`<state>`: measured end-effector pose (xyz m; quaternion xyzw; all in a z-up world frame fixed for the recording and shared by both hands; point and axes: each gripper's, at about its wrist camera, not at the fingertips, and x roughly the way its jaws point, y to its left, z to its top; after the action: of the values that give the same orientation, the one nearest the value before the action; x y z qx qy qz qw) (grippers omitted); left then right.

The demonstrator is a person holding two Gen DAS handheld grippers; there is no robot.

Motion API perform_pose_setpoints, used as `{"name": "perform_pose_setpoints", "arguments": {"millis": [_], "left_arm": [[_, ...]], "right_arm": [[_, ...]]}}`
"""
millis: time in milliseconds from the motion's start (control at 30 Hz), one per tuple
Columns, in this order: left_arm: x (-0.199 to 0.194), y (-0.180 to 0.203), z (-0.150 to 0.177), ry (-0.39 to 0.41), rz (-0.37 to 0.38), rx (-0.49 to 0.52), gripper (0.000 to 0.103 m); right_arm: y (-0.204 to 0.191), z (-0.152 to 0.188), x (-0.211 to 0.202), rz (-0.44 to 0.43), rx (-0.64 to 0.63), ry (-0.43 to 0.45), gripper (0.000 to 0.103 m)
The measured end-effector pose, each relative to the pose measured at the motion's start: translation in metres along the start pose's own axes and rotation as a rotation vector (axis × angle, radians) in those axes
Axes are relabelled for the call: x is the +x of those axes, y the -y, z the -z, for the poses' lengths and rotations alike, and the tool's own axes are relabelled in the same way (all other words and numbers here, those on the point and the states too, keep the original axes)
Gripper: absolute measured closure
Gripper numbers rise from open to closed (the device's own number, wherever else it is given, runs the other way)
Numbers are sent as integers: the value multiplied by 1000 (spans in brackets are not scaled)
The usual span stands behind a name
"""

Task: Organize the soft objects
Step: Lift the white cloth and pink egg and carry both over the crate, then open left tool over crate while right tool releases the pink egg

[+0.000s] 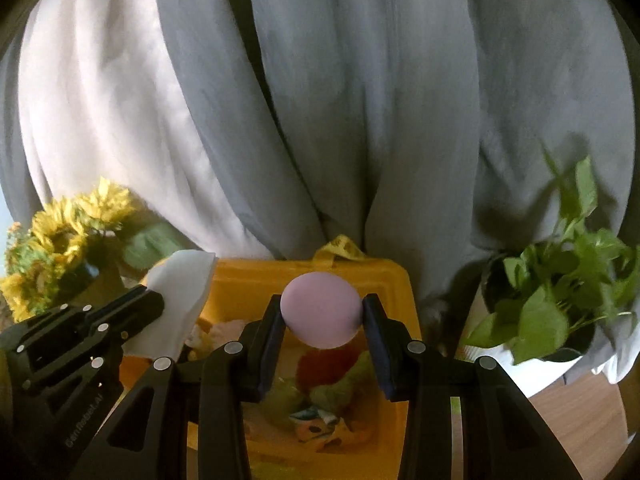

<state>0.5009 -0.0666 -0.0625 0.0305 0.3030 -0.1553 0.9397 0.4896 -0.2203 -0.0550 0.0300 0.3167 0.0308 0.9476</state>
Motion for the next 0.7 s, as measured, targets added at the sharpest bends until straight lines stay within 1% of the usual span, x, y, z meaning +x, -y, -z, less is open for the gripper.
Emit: {"name": "perform_pose_setpoints", "arguments": {"millis": [200,267,333,467,533,567,600,633,667,700], "left_arm": [[27,0,2,-79,31,4,95],[31,0,2,-96,38,2,95],[37,0,4,-125,29,-1,95],[43,-2,8,-192,59,-16,94],[46,-2,10,-217,65,-28,90],[46,-3,11,-223,67,-33,84],[46,-3,11,-224,68,-37,76],[45,-4,12,-226,64,-43,73],[43,-4,12,-224,61,-46,69],[41,-4,12,-222,56,-48,67]], "right_arm": [[4,0,24,-7,7,-70,63],[4,2,29,-8,10,-87,63],[5,3,34,-15,15,-106,62],[6,5,40,-23,25,-130,62],[6,6,42,-31,33,-142,62],[6,6,43,-32,36,-146,61],[7,6,43,-35,40,-153,59],[7,6,43,-36,45,-154,52],[7,6,42,-35,49,-153,49],[7,6,41,-32,49,-152,47]]}}
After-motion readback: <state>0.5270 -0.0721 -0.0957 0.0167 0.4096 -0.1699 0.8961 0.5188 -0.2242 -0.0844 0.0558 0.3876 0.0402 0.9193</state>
